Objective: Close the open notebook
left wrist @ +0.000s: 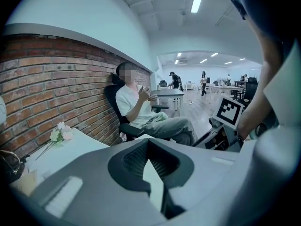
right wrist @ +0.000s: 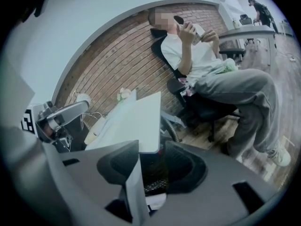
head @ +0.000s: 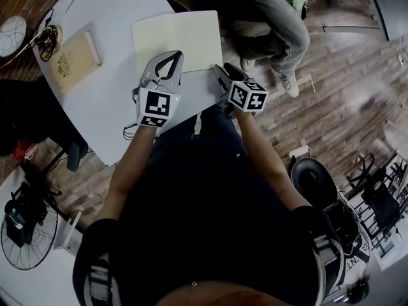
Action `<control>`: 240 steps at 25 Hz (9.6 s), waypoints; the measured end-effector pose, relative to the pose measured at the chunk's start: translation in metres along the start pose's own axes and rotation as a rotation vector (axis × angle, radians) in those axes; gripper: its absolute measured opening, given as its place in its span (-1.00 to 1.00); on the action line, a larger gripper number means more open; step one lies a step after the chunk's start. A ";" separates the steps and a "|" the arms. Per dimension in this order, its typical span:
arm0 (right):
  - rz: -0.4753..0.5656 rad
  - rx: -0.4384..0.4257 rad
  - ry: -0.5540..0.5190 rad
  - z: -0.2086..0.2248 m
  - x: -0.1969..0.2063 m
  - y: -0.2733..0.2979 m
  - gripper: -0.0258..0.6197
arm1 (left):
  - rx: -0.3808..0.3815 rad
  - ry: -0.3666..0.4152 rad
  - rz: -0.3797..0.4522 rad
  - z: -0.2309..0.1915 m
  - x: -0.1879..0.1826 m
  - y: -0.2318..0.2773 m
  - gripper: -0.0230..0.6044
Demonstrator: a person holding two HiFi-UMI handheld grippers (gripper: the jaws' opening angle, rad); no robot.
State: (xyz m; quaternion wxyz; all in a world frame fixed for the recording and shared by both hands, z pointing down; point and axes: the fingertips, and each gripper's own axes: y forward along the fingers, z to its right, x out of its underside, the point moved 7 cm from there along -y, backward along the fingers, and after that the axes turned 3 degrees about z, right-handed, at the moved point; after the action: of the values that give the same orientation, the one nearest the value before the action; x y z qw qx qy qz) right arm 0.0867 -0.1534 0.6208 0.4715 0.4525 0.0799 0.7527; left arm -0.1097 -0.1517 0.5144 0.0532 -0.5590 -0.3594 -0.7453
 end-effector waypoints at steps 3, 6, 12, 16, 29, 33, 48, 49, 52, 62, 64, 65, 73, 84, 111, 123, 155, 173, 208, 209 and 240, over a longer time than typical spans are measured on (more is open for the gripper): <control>-0.015 -0.035 0.026 0.002 0.002 0.003 -0.48 | -0.010 -0.004 0.002 0.000 -0.002 -0.001 -0.91; -0.019 -0.065 0.059 0.004 0.003 0.005 -0.48 | -0.021 -0.010 -0.005 0.000 -0.001 -0.004 -0.91; -0.022 -0.089 0.101 0.005 0.003 0.006 -0.49 | -0.044 -0.002 0.012 0.000 -0.001 -0.007 -0.91; -0.017 -0.078 0.099 0.004 0.000 0.003 -0.55 | -0.052 0.002 0.019 0.002 -0.002 -0.009 -0.91; 0.042 -0.033 0.009 -0.009 -0.036 -0.010 -0.68 | -0.088 -0.014 0.034 0.005 -0.005 -0.016 -0.91; 0.053 -0.020 -0.033 -0.015 -0.046 -0.013 -0.71 | -0.107 -0.030 0.035 0.005 -0.009 -0.022 -0.91; 0.063 0.002 -0.130 -0.035 -0.079 -0.018 -0.78 | -0.195 -0.013 0.083 -0.003 -0.022 -0.046 -0.91; 0.062 0.004 -0.137 -0.036 -0.081 -0.018 -0.78 | -0.203 -0.014 0.090 -0.004 -0.024 -0.049 -0.91; 0.064 0.006 -0.167 -0.042 -0.087 -0.018 -0.79 | -0.230 -0.021 0.104 -0.008 -0.026 -0.054 -0.91; 0.086 0.037 -0.323 -0.075 -0.098 -0.019 -0.82 | -0.286 -0.041 0.139 -0.020 -0.024 -0.078 -0.91; 0.093 0.044 -0.350 -0.082 -0.098 -0.019 -0.82 | -0.290 -0.043 0.145 -0.021 -0.022 -0.083 -0.91; 0.096 0.047 -0.361 -0.086 -0.099 -0.019 -0.82 | -0.291 -0.043 0.147 -0.022 -0.021 -0.085 -0.91; 0.124 0.078 -0.428 -0.109 -0.096 -0.020 -0.84 | -0.299 -0.040 0.169 -0.030 -0.015 -0.103 -0.91; 0.154 0.114 -0.479 -0.137 -0.087 -0.019 -0.85 | -0.282 -0.028 0.201 -0.040 -0.006 -0.121 -0.91; 0.162 0.163 -0.646 -0.190 -0.062 -0.009 -0.86 | -0.323 -0.051 0.252 -0.051 0.021 -0.166 -0.91; 0.137 0.155 -0.708 -0.204 -0.051 0.001 -0.86 | -0.358 -0.068 0.252 -0.056 0.031 -0.180 -0.91; 0.075 0.092 -0.843 -0.231 -0.024 0.020 -0.85 | -0.425 -0.092 0.226 -0.059 0.045 -0.198 -0.91; 0.030 0.047 -0.930 -0.237 -0.007 0.035 -0.85 | -0.464 -0.107 0.204 -0.058 0.052 -0.206 -0.91; -0.172 -0.005 -1.151 -0.236 0.045 0.089 -0.84 | -0.631 -0.199 0.121 -0.053 0.090 -0.249 -0.91; -0.177 -0.005 -1.153 -0.236 0.046 0.090 -0.84 | -0.632 -0.199 0.121 -0.052 0.090 -0.249 -0.91; 0.040 -0.176 -0.904 -0.265 -0.035 0.045 -0.88 | -0.633 -0.169 0.209 -0.061 0.035 -0.226 -0.91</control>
State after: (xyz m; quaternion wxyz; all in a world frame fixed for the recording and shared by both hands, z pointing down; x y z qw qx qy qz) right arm -0.1374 -0.1234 0.4707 0.4809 0.6950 -0.2068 0.4928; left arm -0.2798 -0.0101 0.4302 -0.0770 -0.6414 -0.0541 -0.7614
